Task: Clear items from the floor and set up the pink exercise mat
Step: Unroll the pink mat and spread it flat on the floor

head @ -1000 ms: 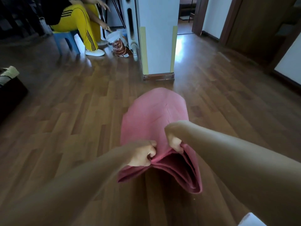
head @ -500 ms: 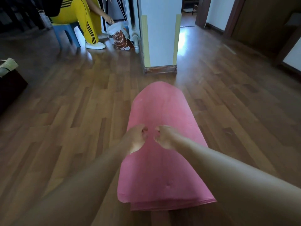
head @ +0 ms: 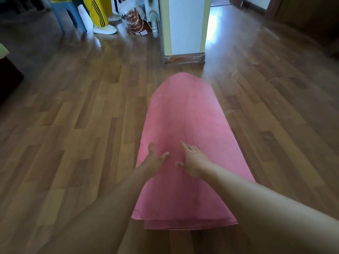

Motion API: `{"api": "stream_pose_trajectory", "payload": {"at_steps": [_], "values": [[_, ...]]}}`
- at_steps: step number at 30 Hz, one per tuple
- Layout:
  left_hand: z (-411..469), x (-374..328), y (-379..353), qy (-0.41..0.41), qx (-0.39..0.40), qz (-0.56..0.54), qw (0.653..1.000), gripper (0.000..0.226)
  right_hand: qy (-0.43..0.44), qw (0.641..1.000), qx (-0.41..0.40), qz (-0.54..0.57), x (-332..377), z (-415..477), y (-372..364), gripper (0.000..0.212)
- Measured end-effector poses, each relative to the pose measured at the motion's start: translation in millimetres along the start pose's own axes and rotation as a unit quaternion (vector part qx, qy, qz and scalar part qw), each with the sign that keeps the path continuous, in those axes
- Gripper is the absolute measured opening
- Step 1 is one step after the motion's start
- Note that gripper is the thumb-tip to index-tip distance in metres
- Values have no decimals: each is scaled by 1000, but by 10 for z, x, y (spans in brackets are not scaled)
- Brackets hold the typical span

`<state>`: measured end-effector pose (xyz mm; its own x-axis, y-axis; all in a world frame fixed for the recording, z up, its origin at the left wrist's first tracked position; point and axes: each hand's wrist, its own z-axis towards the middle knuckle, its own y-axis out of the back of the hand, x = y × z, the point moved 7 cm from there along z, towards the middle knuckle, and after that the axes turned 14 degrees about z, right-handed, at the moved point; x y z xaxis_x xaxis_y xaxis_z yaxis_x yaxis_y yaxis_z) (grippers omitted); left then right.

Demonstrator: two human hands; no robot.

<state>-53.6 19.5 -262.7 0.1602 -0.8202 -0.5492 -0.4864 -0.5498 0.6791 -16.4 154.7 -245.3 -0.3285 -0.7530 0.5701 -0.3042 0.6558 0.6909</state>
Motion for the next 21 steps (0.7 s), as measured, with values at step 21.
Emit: {"api": "stream_pose_trajectory", "payload": {"at_steps": [21], "values": [[374,661,-202,154,15,-27,988,79,28,995,63,-73,-76,-9,-273,85]]}}
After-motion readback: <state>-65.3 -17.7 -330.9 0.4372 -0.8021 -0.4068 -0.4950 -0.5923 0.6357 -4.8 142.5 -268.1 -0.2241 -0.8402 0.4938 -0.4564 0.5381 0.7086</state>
